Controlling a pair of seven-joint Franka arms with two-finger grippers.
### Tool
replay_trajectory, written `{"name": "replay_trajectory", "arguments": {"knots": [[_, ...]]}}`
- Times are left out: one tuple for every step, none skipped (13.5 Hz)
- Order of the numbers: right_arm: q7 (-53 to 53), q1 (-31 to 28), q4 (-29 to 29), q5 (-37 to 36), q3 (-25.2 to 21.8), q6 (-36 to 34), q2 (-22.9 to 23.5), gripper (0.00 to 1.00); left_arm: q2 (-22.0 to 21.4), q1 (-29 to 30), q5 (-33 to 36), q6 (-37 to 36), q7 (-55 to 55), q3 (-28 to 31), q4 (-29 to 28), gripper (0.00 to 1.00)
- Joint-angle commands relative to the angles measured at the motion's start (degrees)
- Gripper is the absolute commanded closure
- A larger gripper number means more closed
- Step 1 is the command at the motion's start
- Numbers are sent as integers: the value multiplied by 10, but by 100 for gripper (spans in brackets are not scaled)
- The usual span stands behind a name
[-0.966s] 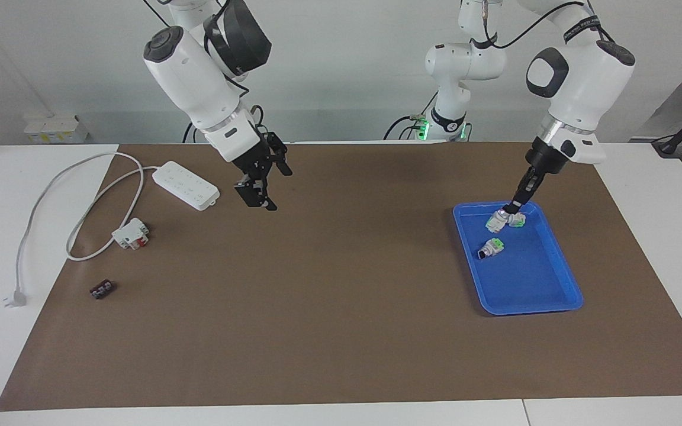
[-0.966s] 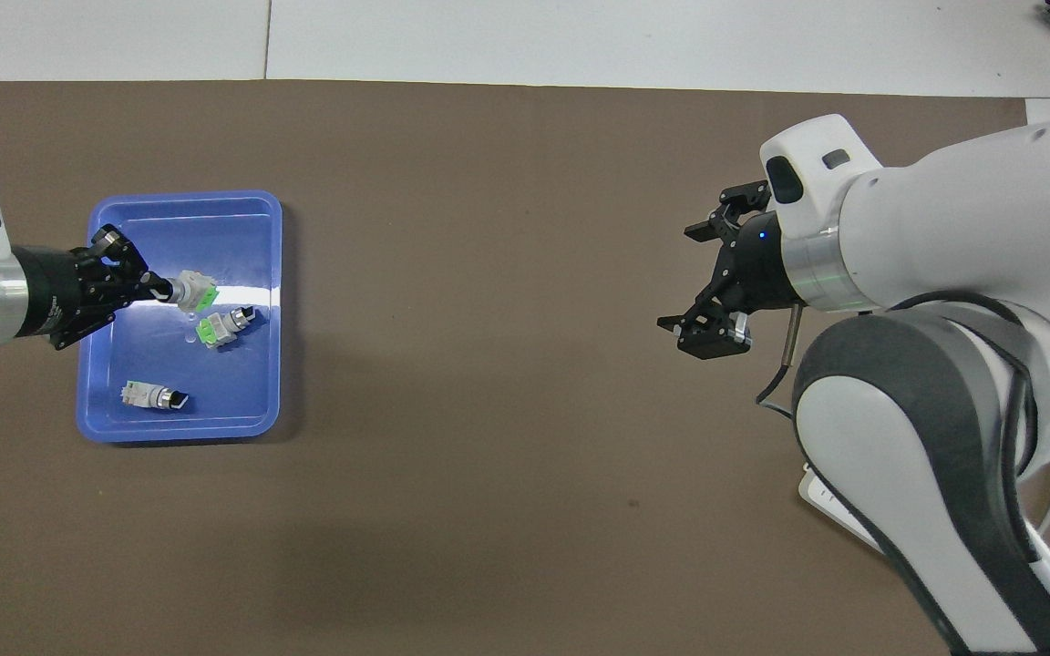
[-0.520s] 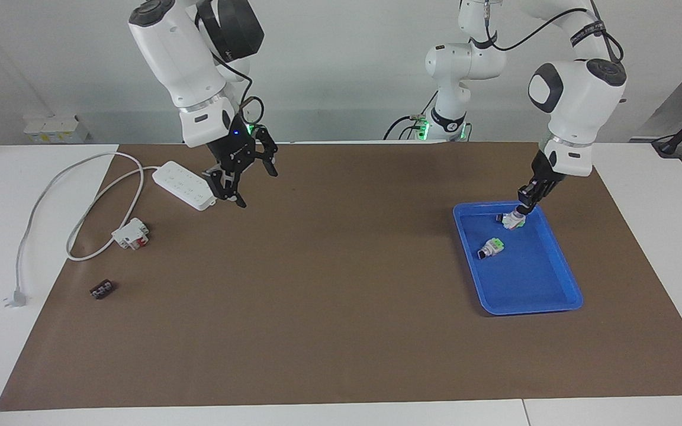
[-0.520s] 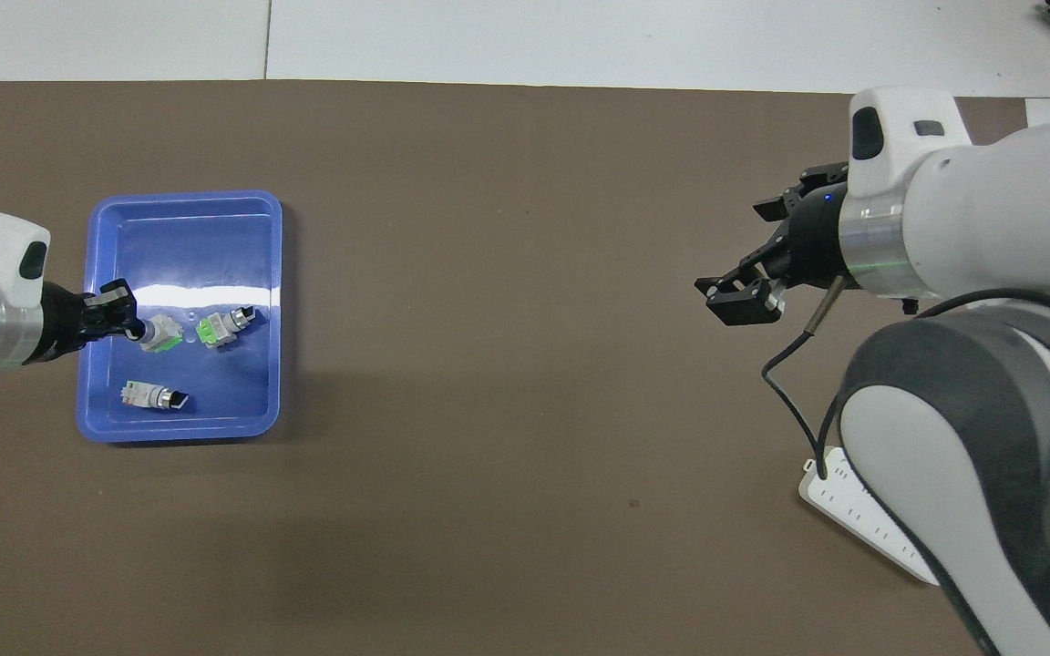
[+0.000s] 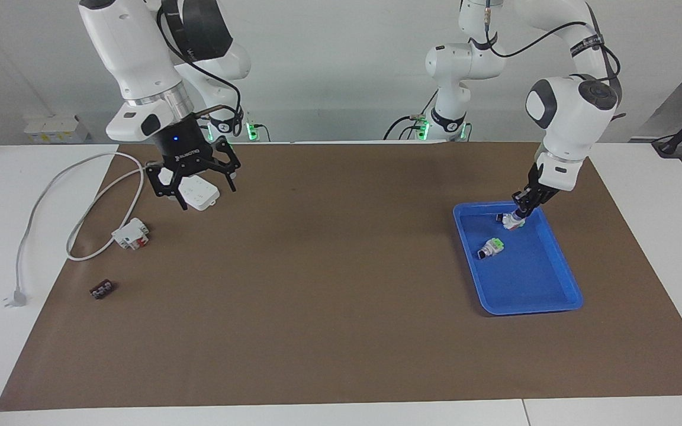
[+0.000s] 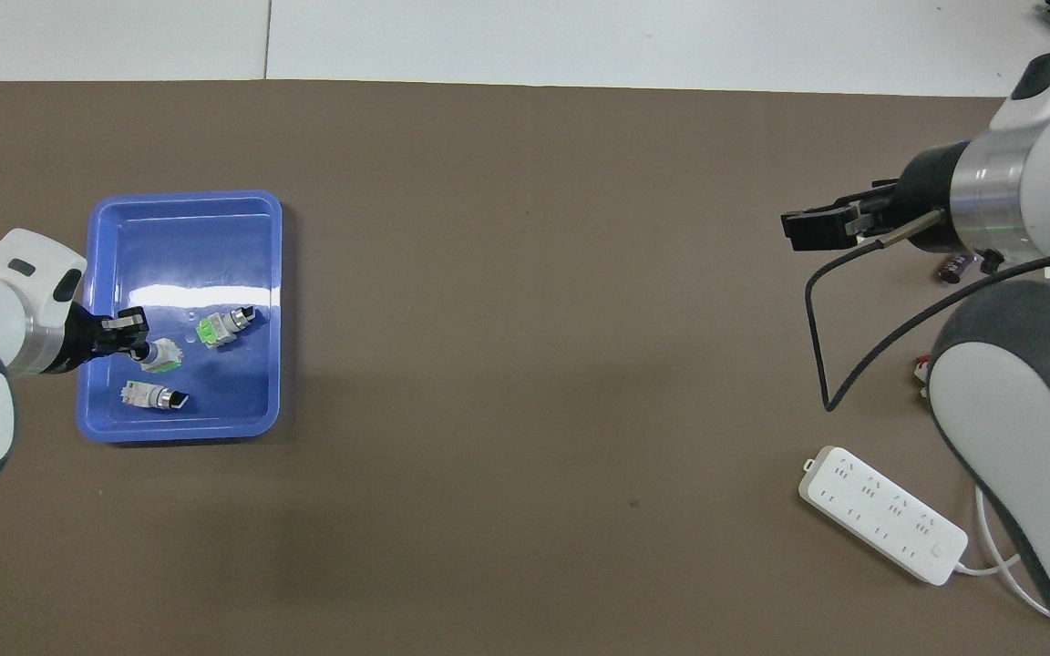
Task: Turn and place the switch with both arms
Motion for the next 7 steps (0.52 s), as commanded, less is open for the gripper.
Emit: {"name": "replay_trajectory", "arguments": {"knots": [[93, 36, 15, -79, -26, -17, 4, 0, 5, 24, 12, 33, 23, -7, -11, 100], [123, 64, 17, -90, -59, -28, 3, 0, 9, 24, 12, 34, 24, -6, -8, 97], [140, 81, 23, -88, -82, -50, 4, 0, 12, 24, 12, 34, 24, -7, 0, 90], [159, 84, 33, -85, -88, -71, 5, 0, 14, 25, 12, 28, 26, -7, 11, 83], [182, 84, 36, -84, -89, -90, 5, 0, 21, 29, 12, 28, 29, -6, 20, 64], [216, 82, 36, -85, -89, -113, 4, 0, 27, 35, 12, 27, 30, -6, 35, 57], [247, 80, 36, -85, -88, -135, 4, 0, 34, 36, 12, 23, 30, -7, 52, 52]]}}
